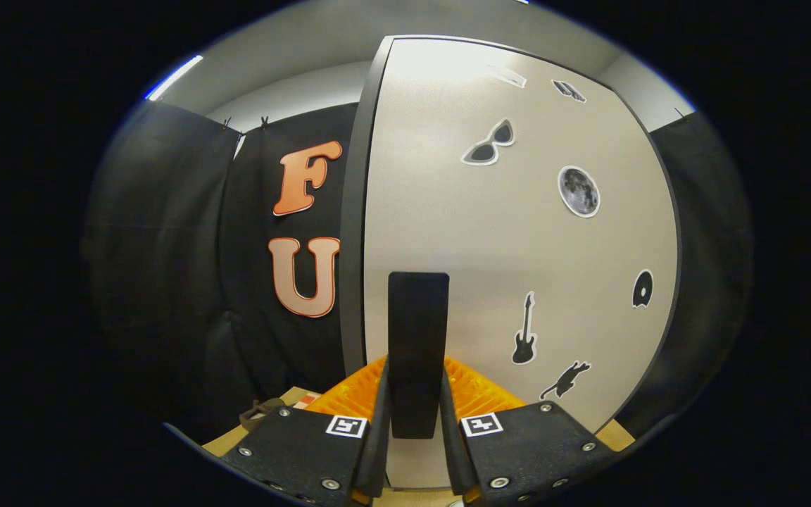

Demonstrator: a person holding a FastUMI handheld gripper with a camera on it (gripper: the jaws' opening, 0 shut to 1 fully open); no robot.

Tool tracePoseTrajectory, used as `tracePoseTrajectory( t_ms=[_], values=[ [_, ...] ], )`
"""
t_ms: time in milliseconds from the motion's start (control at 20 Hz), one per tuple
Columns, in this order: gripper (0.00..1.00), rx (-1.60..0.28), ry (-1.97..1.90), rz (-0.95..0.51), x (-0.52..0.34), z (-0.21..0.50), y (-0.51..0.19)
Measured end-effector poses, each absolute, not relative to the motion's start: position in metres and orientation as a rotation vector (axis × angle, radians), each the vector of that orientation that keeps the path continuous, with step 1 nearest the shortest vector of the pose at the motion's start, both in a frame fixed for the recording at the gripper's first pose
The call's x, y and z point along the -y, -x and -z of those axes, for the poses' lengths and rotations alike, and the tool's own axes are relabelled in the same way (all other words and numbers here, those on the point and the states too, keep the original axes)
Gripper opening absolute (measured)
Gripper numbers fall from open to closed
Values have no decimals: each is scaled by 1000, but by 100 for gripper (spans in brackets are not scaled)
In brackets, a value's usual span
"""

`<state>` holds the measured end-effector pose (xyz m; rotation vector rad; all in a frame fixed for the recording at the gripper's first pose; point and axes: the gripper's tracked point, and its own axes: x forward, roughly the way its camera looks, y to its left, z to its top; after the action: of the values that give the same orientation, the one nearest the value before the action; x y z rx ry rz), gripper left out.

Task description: Open the shoe cabinet door, grab the shoes and put them into the shoe cabinet, then close the shoe cabinet door.

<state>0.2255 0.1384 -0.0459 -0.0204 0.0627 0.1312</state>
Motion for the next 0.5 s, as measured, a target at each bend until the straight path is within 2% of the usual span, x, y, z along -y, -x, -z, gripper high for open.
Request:
tracePoseTrajectory(
  t_ms=[500],
  values=[
    [23,-104,-27,-144,-121,44,-182]
  ],
)
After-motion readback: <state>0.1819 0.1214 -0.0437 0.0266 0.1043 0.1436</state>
